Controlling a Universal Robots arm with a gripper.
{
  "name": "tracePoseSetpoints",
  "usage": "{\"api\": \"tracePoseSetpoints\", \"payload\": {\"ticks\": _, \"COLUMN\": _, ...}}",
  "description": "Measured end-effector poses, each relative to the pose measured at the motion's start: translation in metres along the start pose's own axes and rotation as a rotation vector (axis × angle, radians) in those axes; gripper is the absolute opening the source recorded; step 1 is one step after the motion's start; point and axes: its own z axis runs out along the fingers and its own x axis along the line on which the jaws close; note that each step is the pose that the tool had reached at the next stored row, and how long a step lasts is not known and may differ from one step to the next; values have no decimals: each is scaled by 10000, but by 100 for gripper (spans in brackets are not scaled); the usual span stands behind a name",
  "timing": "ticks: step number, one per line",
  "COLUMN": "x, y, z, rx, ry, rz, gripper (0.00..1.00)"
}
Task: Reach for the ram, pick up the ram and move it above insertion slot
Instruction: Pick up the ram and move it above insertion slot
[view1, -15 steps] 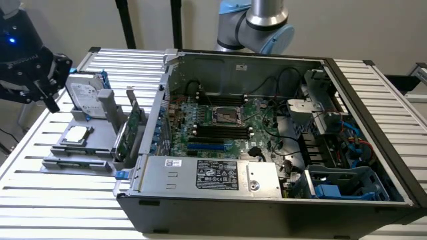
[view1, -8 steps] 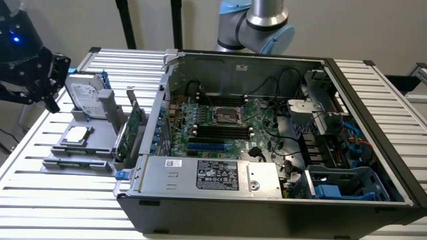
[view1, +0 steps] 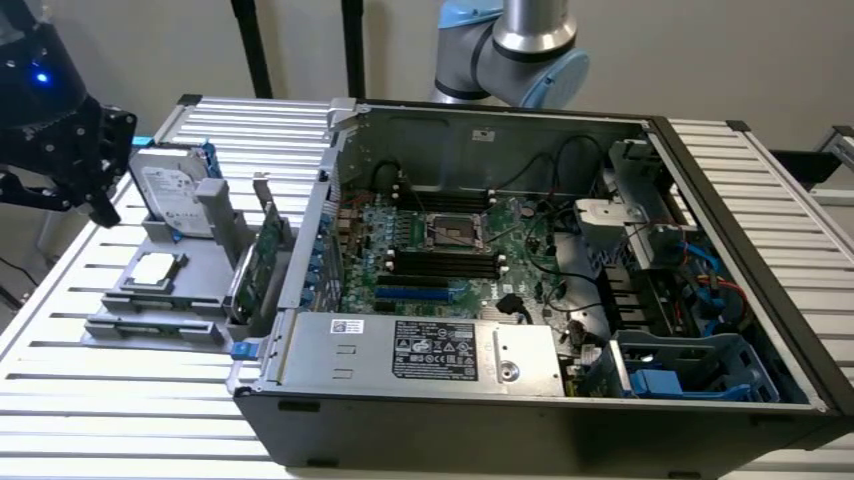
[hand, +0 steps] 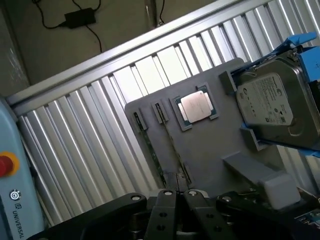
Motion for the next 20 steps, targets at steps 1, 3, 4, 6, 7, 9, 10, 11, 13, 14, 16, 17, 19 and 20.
{"api": "tracePoseSetpoints", "payload": {"ticks": 1, "x": 0, "y": 0, "z": 4, "rx": 4, "ry": 4, "rz": -180, "gripper": 11}}
{"api": "tracePoseSetpoints", "payload": {"ticks": 3, "x": 0, "y": -1, "z": 14, "rx": 15, "ry": 13, "rz": -552, "gripper": 11}}
{"api": "tracePoseSetpoints", "payload": {"ticks": 4, "x": 0, "y": -1, "z": 18, "rx": 18, "ry": 20, "rz": -730, "gripper": 11}}
{"api": "tracePoseSetpoints", "payload": {"ticks": 6, "x": 0, "y": -1, "z": 29, "rx": 22, "ry": 29, "rz": -1096, "gripper": 11}}
{"api": "tracePoseSetpoints", "payload": {"ticks": 7, "x": 0, "y": -1, "z": 36, "rx": 22, "ry": 35, "rz": -1275, "gripper": 11}}
{"api": "tracePoseSetpoints", "payload": {"ticks": 9, "x": 0, "y": -2, "z": 48, "rx": 22, "ry": 48, "rz": -1640, "gripper": 11}}
{"api": "tracePoseSetpoints", "payload": {"ticks": 10, "x": 0, "y": -2, "z": 54, "rx": 22, "ry": 54, "rz": -1820, "gripper": 11}}
{"api": "tracePoseSetpoints", "payload": {"ticks": 11, "x": 0, "y": -2, "z": 60, "rx": 21, "ry": 61, "rz": -2004, "gripper": 11}}
{"api": "tracePoseSetpoints", "payload": {"ticks": 13, "x": 0, "y": -3, "z": 70, "rx": 26, "ry": 73, "rz": -2365, "gripper": 11}}
{"api": "tracePoseSetpoints", "payload": {"ticks": 14, "x": 0, "y": -3, "z": 73, "rx": 34, "ry": 76, "rz": -2549, "gripper": 11}}
{"api": "tracePoseSetpoints", "payload": {"ticks": 16, "x": 0, "y": -3, "z": 77, "rx": 69, "ry": 78, "rz": -2914, "gripper": 11}}
{"api": "tracePoseSetpoints", "payload": {"ticks": 17, "x": 0, "y": -3, "z": 77, "rx": 89, "ry": 77, "rz": -3081, "gripper": 11}}
{"api": "tracePoseSetpoints", "payload": {"ticks": 19, "x": 3, "y": -4, "z": 78, "rx": 98, "ry": 80, "rz": -3267, "gripper": 11}}
{"api": "tracePoseSetpoints", "payload": {"ticks": 20, "x": 5, "y": -5, "z": 78, "rx": 99, "ry": 80, "rz": -3277, "gripper": 11}}
